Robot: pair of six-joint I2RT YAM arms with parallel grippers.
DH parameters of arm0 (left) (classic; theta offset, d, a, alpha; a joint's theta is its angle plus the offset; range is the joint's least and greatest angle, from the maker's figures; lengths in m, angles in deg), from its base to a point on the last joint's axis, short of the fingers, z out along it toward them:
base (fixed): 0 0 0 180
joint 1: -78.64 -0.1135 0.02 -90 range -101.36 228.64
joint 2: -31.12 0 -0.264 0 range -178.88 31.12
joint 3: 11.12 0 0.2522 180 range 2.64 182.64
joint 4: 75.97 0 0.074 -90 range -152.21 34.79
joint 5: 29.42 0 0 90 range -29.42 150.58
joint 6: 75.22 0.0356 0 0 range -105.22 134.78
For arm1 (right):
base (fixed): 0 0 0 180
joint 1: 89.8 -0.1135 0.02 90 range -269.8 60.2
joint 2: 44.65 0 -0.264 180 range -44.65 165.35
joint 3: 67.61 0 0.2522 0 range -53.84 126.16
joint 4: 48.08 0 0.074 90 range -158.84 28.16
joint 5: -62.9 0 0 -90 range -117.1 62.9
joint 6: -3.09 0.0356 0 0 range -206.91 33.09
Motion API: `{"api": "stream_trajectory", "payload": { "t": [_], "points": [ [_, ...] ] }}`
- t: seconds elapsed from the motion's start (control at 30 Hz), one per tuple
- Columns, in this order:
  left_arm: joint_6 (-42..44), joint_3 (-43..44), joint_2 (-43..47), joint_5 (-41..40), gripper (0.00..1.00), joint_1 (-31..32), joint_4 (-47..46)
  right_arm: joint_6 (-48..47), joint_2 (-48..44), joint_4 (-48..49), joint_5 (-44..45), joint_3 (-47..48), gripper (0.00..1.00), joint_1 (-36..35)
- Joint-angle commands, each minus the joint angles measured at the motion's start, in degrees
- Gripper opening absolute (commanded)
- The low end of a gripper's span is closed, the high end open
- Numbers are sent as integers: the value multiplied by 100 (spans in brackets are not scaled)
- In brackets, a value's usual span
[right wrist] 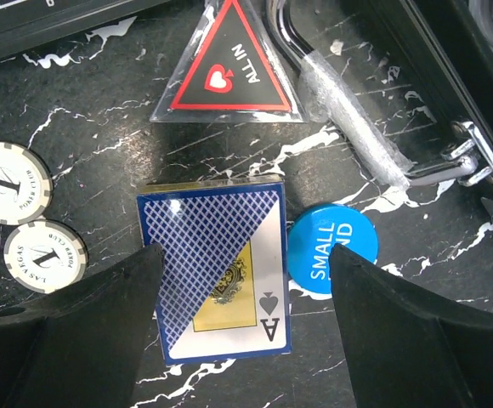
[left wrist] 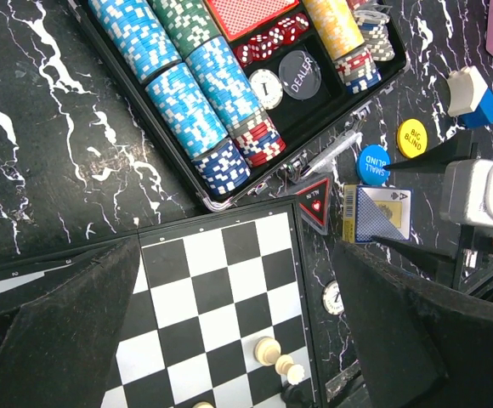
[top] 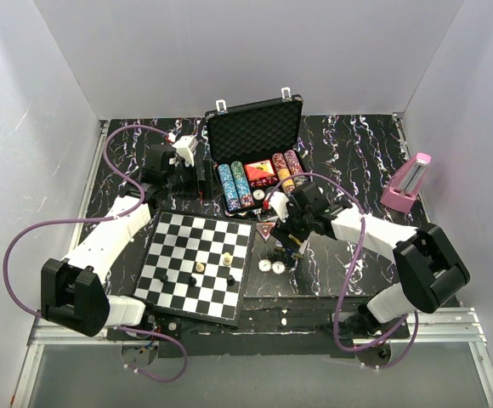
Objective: Pack up texas hold em set
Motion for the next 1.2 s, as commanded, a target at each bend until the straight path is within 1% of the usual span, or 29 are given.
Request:
{"api": "stream_trajectory", "payload": {
  "t": [0.0,0.13,0.37,0.5,0.63,0.87,1.03,1.17],
  "points": [
    [-23,-9,60,206,98,-74,-98,-131,78,-250,141,50,86,-181],
    [-41,-18,60,215,98,-75,-107,0,123,-444,124,94,86,-391],
    [-58,-53,51,241,98,-83,-107,299,35,-418,167,-99,86,-594],
    [-76,-53,25,294,98,-75,-116,273,114,-391,369,-152,86,-594],
    [-67,-79,42,303,98,-83,-107,177,88,-93,659,-258,87,-585],
    [-76,-106,69,338,98,-75,-124,10,149,-136,870,-91,88,-533],
    [-76,-106,69,382,98,-83,-124,-69,167,-206,845,-56,88,-375],
    [-85,-97,25,452,98,-83,-125,-43,263,-251,695,-38,85,-374]
  ]
}}
